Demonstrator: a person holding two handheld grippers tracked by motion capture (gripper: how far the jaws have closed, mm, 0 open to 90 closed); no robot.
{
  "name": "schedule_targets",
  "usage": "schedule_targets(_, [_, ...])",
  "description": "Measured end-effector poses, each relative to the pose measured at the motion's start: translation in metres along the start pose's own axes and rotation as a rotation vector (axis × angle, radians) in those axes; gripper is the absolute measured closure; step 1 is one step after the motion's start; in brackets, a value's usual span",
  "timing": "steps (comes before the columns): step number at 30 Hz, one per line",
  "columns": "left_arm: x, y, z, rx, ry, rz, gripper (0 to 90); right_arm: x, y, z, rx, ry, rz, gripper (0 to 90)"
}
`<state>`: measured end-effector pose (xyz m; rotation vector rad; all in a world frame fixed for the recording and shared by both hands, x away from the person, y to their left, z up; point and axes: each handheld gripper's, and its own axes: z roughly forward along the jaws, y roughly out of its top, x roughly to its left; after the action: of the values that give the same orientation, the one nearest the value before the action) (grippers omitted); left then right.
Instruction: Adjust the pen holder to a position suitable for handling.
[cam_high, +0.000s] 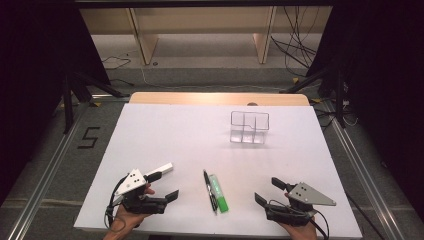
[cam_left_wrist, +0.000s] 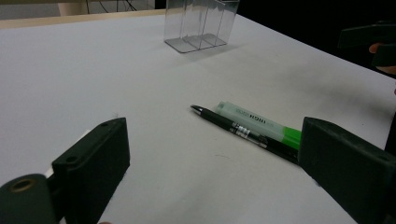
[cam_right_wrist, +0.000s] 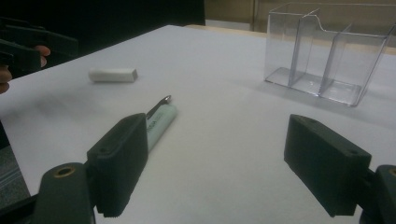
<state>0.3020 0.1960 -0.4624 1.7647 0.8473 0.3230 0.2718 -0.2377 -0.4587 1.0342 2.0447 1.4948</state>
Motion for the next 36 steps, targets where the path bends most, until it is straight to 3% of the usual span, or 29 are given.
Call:
schedule_targets(15, [0.001, 0.002, 0.003, 0.003, 0.003, -0.014, 9.0, -0.006, 0.0, 0.001, -0.003, -0.013, 0.013, 24.6])
schedule_targets(19, [0.002, -0.001, 0.003, 0.023, 0.015, -0.007, 9.0, -0.01, 0.004, 0.004, 0.02, -0.048, -0.004, 28.3])
schedule_targets(22, [0.004, 0.0, 0.002, 0.011, 0.019, -0.019, 9.1, -0.016, 0.01, 0.006, 0.014, -0.076, -0.011, 35.8])
schedule_targets(26, [0.004, -0.001, 0.003, 0.024, 0.032, -0.02, 9.1, -0.029, 0.019, 0.008, 0.006, -0.106, -0.023, 46.3])
schedule_targets(36, [0.004, -0.001, 0.004, 0.024, 0.041, -0.013, 9.1, -0.073, 0.035, 0.029, 0.022, -0.157, 0.025, 66.7])
